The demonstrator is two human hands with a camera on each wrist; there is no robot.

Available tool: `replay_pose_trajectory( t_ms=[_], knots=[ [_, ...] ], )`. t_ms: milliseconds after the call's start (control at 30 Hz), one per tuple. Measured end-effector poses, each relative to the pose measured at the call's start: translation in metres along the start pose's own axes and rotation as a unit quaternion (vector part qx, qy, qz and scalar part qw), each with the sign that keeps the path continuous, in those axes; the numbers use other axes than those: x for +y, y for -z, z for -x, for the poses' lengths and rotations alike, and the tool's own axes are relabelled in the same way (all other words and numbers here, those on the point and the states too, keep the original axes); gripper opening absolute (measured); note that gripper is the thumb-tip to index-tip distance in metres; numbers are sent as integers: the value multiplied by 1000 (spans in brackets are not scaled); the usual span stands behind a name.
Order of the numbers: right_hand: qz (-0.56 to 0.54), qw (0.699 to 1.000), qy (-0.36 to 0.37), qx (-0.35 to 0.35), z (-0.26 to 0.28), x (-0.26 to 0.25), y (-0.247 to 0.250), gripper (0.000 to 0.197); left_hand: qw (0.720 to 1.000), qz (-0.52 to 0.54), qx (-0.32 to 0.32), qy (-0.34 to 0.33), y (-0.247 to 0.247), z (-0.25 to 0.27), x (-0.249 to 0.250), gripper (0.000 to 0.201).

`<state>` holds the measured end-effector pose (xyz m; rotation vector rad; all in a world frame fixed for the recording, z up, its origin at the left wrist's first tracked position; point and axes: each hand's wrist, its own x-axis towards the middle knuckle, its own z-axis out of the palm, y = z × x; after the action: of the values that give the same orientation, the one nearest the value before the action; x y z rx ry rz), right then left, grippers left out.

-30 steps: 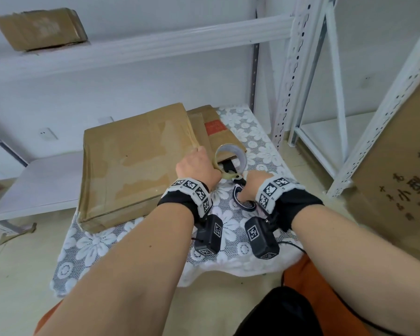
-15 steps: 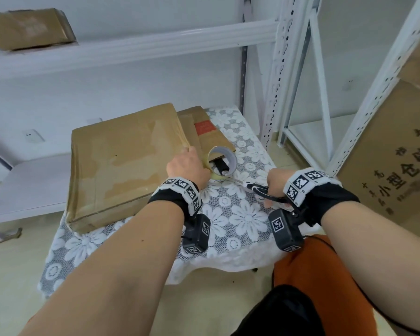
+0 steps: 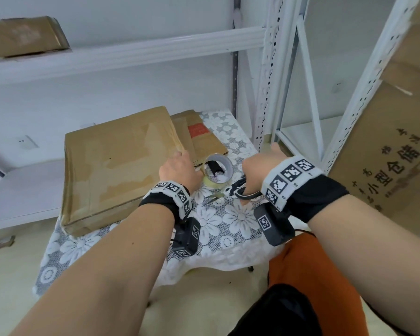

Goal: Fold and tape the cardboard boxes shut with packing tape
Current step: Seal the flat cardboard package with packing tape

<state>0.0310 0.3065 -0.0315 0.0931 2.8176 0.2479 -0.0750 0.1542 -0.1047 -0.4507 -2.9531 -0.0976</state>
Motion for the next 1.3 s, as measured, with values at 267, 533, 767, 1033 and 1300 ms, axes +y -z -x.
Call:
replay_pose_trajectory(
  t_ms=[267,533,767,1033,1300],
  knots=[
    [119,979,18,167,21,-29,40,20,1000,17,-23,0,6,3,-3,48],
    [156,966,-16,207,28,-32,68,23,993,90,-77,-7,20,-1,-20,53],
    [179,967,-48,174,26,-32,80,13,977,167,-125,-37,20,8,-29,56],
    [218,970,-39,101,0,-47,78,21,975,165,-144,-50,15,7,-32,53],
    [271,959,-22,86,-29,-69,87,30,977,157,-137,-54,8,5,-33,61]
  ],
)
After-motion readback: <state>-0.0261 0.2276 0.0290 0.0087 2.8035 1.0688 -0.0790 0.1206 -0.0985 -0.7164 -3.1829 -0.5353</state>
